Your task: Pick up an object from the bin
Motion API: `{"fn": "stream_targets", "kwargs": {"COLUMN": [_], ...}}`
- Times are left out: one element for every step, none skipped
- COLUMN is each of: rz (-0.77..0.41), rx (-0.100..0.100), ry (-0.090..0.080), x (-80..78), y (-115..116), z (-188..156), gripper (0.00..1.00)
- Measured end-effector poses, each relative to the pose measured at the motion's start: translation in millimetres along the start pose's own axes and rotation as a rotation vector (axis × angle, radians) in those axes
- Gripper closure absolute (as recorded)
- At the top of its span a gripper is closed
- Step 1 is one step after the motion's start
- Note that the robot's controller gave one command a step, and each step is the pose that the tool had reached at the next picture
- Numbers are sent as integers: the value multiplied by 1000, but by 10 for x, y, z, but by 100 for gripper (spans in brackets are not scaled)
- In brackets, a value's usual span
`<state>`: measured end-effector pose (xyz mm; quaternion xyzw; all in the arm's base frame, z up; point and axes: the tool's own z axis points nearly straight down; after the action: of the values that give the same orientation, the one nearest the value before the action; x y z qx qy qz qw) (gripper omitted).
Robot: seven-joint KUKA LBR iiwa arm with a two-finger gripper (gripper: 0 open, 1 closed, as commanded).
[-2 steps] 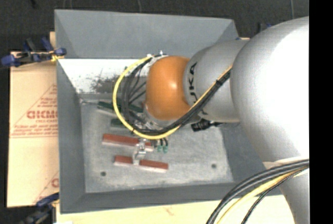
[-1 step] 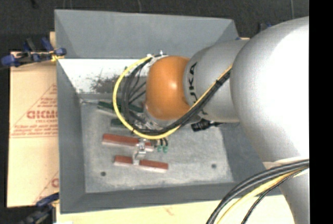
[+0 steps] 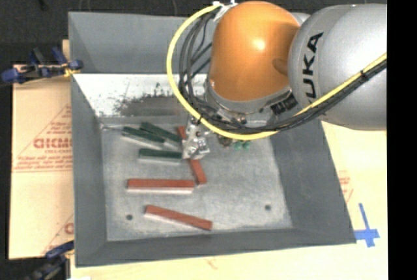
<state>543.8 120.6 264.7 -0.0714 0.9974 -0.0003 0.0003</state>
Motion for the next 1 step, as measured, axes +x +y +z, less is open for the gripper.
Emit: {"fn": "stream_targets", "kwargs": {"rz": [-58], "rx": [0], "ry": [-4], "x": [-3], "y": [-7], "z": [-593], "gripper": [100]}}
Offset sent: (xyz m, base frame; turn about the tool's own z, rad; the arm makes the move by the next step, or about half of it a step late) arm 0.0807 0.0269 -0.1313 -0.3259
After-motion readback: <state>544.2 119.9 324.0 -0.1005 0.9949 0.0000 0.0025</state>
